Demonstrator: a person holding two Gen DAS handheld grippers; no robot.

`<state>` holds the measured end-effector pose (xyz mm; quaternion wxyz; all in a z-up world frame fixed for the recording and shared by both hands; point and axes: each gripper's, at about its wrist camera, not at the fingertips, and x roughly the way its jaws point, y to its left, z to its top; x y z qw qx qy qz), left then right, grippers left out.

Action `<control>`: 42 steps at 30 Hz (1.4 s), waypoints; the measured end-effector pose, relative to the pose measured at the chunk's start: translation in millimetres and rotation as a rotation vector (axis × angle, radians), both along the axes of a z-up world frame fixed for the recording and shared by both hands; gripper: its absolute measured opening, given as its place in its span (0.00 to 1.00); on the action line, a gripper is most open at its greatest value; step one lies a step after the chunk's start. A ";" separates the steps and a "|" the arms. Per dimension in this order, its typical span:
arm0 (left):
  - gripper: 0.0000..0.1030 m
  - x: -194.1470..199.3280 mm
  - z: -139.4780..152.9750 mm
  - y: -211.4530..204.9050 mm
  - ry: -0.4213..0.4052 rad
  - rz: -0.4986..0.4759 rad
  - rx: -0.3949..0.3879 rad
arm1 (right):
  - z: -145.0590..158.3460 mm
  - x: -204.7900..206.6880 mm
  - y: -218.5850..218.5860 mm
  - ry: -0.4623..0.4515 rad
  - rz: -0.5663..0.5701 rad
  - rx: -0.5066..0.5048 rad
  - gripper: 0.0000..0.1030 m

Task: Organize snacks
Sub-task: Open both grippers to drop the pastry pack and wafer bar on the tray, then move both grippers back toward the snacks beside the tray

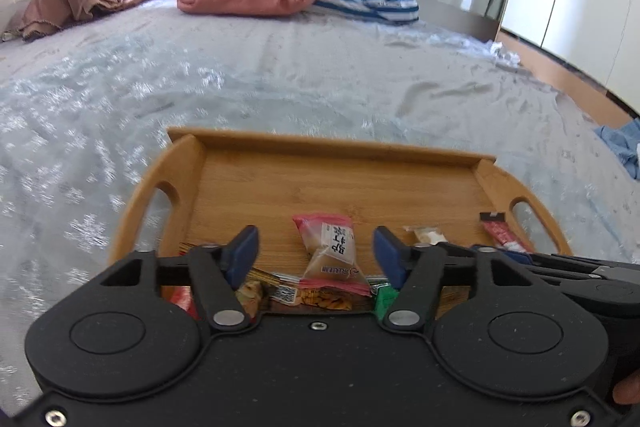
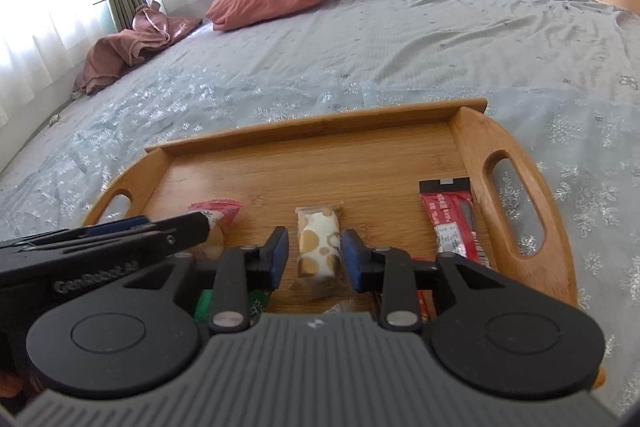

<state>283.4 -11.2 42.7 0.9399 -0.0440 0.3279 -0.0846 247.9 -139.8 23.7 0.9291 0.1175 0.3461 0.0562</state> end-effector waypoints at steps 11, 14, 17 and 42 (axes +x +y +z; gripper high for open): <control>0.80 -61.6 42.7 22.8 -0.060 -0.024 0.033 | 31.2 -44.0 -6.2 -0.064 0.035 0.013 0.62; 0.81 -80.2 49.2 26.2 -0.076 -0.025 0.047 | 38.2 -58.6 -4.7 -0.085 0.051 0.008 0.68; 0.84 -99.7 52.7 29.5 -0.096 -0.023 0.042 | 42.8 -74.5 -2.0 -0.106 0.072 -0.009 0.74; 0.95 -175.7 24.6 65.8 -0.047 0.025 0.013 | 26.0 -141.7 18.1 -0.095 0.137 -0.069 0.96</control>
